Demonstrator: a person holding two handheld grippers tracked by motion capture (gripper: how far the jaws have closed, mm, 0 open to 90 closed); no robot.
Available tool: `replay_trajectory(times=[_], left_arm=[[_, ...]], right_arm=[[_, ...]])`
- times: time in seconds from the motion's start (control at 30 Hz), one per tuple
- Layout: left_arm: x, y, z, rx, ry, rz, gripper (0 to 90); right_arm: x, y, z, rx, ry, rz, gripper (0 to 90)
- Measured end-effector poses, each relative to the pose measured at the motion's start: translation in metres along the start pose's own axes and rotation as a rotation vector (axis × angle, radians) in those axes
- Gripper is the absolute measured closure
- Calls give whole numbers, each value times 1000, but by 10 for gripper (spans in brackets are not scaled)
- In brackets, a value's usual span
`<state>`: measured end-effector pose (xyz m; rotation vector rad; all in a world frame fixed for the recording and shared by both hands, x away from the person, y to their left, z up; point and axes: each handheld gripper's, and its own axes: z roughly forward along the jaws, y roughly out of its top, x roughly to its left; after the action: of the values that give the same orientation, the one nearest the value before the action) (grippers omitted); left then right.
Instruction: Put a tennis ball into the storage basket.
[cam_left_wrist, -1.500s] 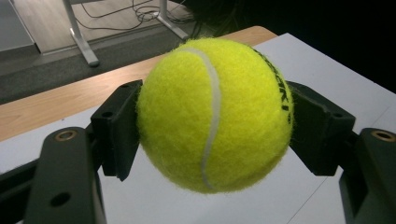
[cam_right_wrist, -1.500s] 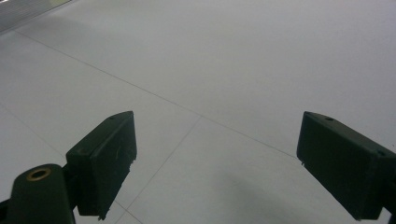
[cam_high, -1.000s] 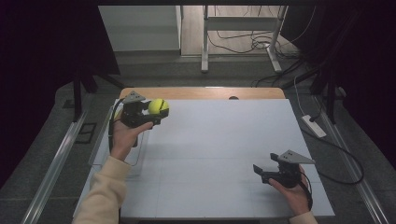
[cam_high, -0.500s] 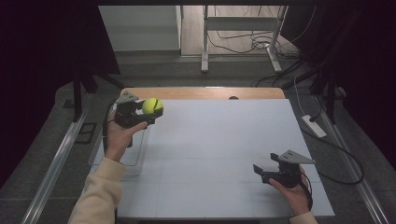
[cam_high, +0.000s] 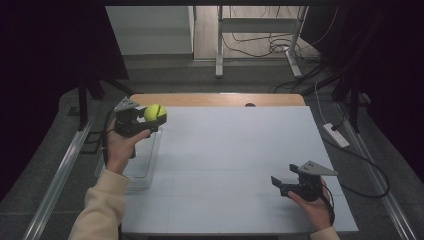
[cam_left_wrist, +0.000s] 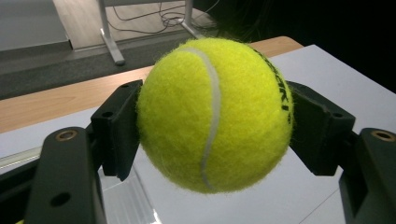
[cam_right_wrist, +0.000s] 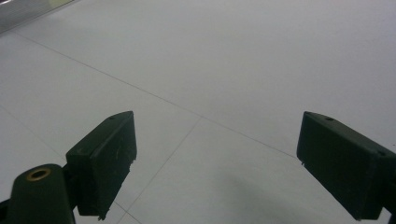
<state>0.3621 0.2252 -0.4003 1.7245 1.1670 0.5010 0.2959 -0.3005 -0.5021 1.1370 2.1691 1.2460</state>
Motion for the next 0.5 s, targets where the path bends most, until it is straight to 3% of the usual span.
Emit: replay_trajectory(times=[0.5], left_arm=[[21,-11,-8,17,68,-25,272]], right_arm=[[-1,0,0,3,-4,-3,120]])
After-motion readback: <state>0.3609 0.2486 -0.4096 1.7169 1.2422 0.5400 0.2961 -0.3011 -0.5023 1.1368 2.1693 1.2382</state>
